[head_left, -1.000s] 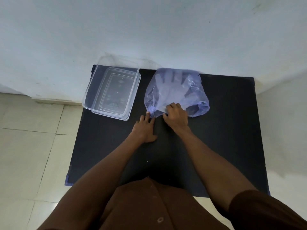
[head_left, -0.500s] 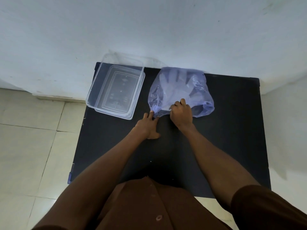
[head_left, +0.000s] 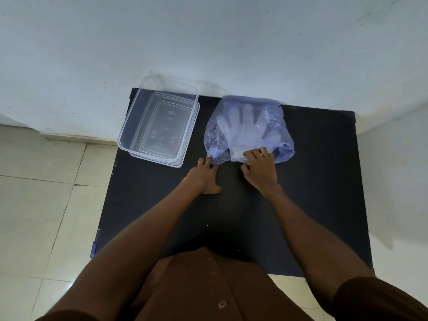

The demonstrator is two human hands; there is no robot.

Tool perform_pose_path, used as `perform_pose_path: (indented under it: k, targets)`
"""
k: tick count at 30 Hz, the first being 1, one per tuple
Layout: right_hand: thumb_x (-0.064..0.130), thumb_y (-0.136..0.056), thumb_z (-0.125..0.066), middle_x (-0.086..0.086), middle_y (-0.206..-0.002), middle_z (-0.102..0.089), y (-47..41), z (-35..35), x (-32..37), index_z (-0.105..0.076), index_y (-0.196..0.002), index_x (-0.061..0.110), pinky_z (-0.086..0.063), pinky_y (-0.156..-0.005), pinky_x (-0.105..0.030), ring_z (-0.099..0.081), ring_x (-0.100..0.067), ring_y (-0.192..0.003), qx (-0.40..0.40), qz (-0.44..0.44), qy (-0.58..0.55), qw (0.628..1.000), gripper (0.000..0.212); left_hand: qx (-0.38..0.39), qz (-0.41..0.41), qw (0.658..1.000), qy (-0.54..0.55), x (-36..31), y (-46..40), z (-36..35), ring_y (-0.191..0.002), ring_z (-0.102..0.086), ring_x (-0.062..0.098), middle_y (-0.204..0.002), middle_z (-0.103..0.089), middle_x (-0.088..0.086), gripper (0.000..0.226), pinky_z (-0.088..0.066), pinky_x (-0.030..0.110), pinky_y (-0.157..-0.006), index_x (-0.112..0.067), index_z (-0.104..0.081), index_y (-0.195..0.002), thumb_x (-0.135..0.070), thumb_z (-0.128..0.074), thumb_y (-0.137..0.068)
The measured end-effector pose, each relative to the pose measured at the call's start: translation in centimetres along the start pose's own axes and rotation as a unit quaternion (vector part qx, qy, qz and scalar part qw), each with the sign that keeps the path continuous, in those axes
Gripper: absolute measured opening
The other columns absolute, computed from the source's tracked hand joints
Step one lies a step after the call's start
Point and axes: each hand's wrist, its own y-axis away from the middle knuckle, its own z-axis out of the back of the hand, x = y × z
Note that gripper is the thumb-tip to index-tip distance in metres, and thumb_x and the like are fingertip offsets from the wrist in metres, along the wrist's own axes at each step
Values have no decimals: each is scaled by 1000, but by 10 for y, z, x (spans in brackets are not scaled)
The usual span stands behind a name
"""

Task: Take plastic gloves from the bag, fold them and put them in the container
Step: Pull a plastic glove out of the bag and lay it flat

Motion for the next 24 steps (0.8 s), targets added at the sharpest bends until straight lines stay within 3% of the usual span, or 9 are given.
perform_pose_path:
  k: [4, 10, 13, 17, 24]
  targets:
    - [21, -72, -67, -8, -113, -64, 7, 1, 2, -63, -115, 13, -47, -86, -47, -56, -33, -107, 55, 31, 33, 997, 44, 6, 3, 1000, -3, -1, 1, 1, -153, -6, 37, -168, 5, 10, 99, -36, 55, -113, -21, -13, -160, -55, -65, -83]
    - [18, -77, -66, -7, -102, -66, -1, -2, 16, -67, -99, 14, -44, -77, -44, -57, -31, -98, 38, 30, 72, 996, 23, 10, 4, 1000, 3, -2, 2, 2, -153, -3, 37, -168, 7, 10, 100, -34, 55, -114, -22, -12, -160, -55, -65, -83]
    - [9, -80, -65, -5, -93, -70, -3, -4, 19, -73, -90, 13, -46, -74, -43, -61, -30, -93, 7, 16, 38, 999, 13, 11, 3, 1000, 5, -1, 2, 2, -154, -3, 37, -169, 7, 10, 99, -34, 55, -114, -23, -12, -160, -55, -65, -83]
    - [-1, -73, -69, -9, -87, -72, 3, -2, 16, -72, -89, 9, -52, -74, -43, -66, -32, -86, -27, 5, -31, 999, 18, 8, 4, 1000, 6, -1, 2, 2, -153, -4, 37, -169, 6, 9, 99, -35, 55, -114, -22, -13, -160, -55, -66, -83]
    - [1, -74, -68, -10, -90, -68, 41, 3, 14, -66, -91, 6, -54, -82, -41, -65, -30, -87, -35, 41, -92, 994, 18, -1, 8, 1000, -1, -3, 3, -1, -153, -5, 37, -168, 5, 10, 100, -36, 54, -112, -21, -13, -160, -54, -66, -82]
